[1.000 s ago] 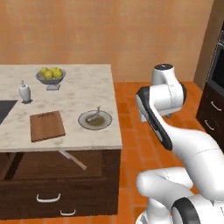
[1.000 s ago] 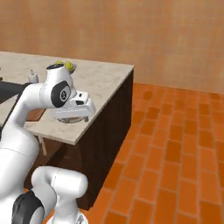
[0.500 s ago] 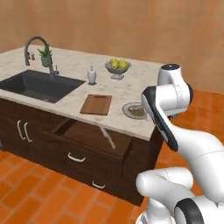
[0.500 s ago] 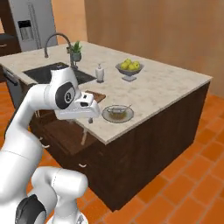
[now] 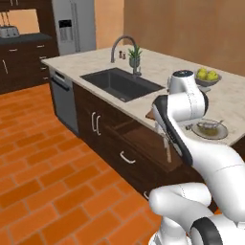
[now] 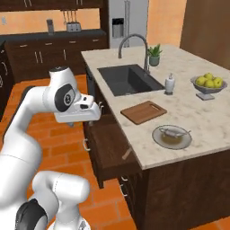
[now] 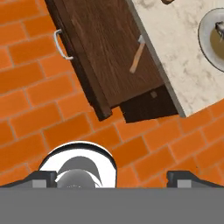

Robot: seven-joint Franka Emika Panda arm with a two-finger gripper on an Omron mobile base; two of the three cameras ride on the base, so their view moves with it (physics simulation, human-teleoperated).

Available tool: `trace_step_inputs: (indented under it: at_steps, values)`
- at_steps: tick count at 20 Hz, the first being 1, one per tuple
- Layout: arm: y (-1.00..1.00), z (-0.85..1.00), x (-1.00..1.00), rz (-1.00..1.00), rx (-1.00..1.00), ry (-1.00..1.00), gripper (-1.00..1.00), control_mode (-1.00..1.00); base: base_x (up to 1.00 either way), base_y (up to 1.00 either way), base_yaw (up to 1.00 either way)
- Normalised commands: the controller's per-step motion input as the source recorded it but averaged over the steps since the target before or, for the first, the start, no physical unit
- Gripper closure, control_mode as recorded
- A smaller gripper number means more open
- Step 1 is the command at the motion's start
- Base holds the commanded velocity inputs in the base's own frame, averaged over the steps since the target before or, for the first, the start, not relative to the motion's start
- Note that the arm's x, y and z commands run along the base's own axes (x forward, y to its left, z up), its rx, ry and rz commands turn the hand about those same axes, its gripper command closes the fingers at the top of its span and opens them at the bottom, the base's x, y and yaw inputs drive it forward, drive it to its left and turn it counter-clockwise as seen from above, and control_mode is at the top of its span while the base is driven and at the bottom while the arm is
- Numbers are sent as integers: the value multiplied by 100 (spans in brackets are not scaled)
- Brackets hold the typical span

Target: Pick up the knife from the drawer and place it on the cutting board. Then place the meat from the plate to the cutting board.

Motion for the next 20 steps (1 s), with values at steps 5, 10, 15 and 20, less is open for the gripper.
trace_step_inputs:
  at_steps: [5, 10, 15, 20]
  values:
    - [0, 0, 0, 0, 0, 0, -100, 100, 9, -78, 40]
    - [0, 0, 0, 0, 0, 0, -100, 100, -3, -44, 5]
    - [0, 0, 0, 0, 0, 0, -100, 100, -37, -15, 5]
    - [0, 0, -2, 0, 0, 0, -100, -100, 0, 0, 0]
